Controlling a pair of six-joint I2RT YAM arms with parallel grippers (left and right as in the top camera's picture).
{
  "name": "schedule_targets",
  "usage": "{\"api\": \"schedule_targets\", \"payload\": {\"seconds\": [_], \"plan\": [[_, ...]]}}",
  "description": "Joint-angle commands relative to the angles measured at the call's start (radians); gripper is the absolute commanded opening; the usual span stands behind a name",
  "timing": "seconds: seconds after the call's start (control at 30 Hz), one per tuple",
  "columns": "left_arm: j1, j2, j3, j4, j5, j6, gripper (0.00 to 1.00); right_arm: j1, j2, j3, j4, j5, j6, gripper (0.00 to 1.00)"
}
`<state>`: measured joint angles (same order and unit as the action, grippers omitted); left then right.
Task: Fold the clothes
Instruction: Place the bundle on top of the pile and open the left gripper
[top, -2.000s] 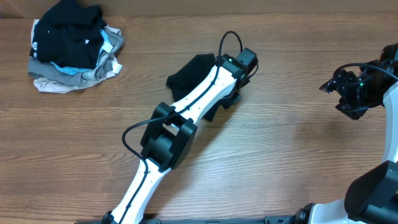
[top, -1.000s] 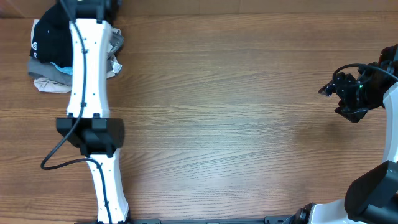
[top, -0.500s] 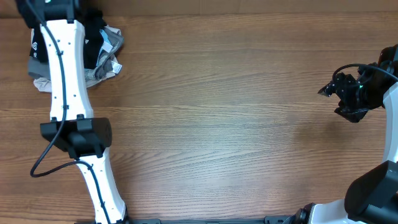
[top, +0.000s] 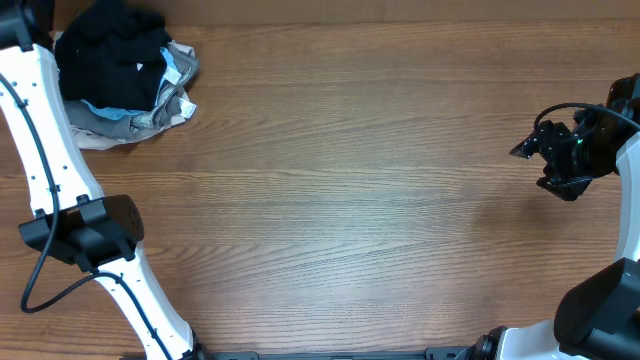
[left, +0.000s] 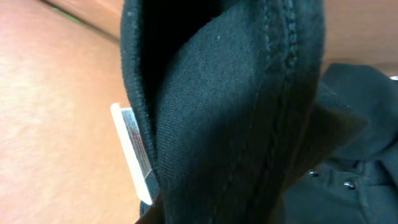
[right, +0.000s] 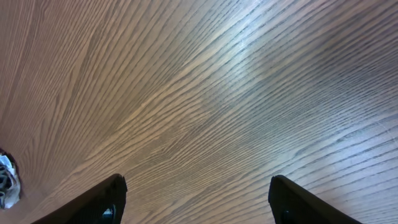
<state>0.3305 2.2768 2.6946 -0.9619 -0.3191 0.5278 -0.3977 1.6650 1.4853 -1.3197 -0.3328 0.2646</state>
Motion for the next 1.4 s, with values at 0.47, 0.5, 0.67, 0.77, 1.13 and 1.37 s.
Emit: {"api": "schedule_targets", "payload": {"seconds": [0.47, 0.5, 0.67, 0.77, 1.13, 1.37], "plan": [[-0.051, 0.159, -0.003, -0.068, 0.166, -0.011, 0.05, 0.006, -0.029, 0.019, -0.003, 0.002, -0.003, 0.77], [-0.058, 0.172, -0.003, -0.080, 0.190, -0.012, 0.05, 0.006, -0.029, 0.019, -0.002, 0.002, -0.003, 0.77], [-0.105, 0.217, -0.004, -0.116, 0.297, -0.043, 0.13, 0.006, -0.029, 0.019, -0.002, 0.002, -0.003, 0.77], [-0.141, 0.231, -0.004, -0.142, 0.298, -0.073, 0.36, 0.006, -0.029, 0.019, -0.003, 0.002, -0.003, 0.77], [-0.241, 0.240, 0.002, -0.148, 0.387, -0.089, 1.00, 0.006, -0.029, 0.019, 0.005, 0.002, -0.004, 0.77], [-0.237, 0.177, 0.145, -0.215, 0.385, -0.229, 1.00, 0.006, -0.029, 0.019, 0.013, 0.003, -0.004, 0.78]]}}
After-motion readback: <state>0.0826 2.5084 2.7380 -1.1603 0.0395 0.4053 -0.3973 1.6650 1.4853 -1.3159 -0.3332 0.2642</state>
